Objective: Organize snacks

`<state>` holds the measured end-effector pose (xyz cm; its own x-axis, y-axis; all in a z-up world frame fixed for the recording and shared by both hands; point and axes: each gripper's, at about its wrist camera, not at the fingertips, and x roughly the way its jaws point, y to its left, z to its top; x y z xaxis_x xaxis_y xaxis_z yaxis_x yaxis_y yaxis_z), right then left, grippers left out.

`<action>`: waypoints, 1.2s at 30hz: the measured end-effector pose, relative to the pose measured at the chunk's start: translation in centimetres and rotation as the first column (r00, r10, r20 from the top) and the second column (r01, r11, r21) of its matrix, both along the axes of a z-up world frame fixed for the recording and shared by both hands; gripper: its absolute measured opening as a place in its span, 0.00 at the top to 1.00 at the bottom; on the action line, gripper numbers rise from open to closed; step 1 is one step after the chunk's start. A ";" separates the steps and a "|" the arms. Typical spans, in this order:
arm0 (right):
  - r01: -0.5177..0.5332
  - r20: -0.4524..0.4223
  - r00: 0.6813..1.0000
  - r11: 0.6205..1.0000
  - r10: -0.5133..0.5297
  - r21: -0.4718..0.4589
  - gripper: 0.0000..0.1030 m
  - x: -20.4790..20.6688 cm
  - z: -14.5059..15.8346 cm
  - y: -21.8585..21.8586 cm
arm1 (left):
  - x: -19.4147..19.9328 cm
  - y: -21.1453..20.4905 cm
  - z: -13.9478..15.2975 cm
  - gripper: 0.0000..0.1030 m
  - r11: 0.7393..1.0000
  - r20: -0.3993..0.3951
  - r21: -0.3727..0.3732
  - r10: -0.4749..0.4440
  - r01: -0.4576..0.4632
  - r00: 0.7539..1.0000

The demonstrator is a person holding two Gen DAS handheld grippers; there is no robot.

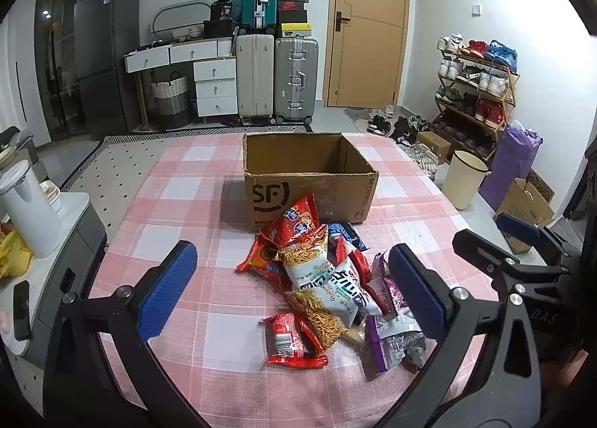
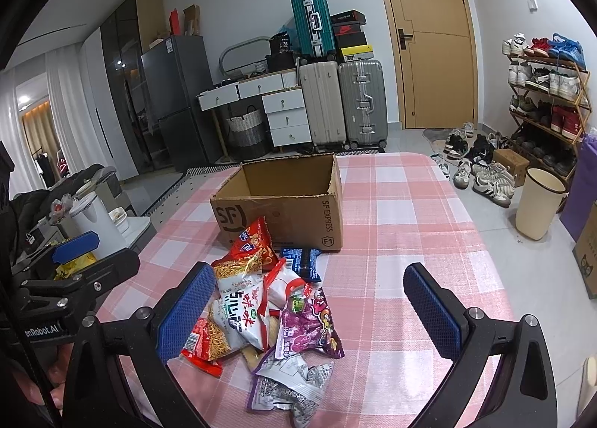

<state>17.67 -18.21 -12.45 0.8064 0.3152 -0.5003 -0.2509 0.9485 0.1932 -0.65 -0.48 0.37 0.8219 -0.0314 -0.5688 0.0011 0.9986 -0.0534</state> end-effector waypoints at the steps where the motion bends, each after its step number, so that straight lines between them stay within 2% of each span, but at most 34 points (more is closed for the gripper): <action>1: -0.002 0.000 1.000 1.000 0.002 -0.001 0.00 0.0 0.0 0.0 | 0.0 0.0 0.0 0.01 1.000 0.000 -0.001 0.000 0.000 1.000; 36: -0.002 0.005 1.000 1.000 0.002 0.003 0.00 -0.1 0.4 0.1 | -0.2 -0.6 -0.9 0.01 0.999 -0.015 -0.024 -0.044 0.043 0.999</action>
<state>17.55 -18.12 -12.06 0.8086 0.3180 -0.4951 -0.2536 0.9476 0.1945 -0.80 -1.03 -0.53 0.8103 -0.0807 -0.5804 0.0437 0.9960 -0.0775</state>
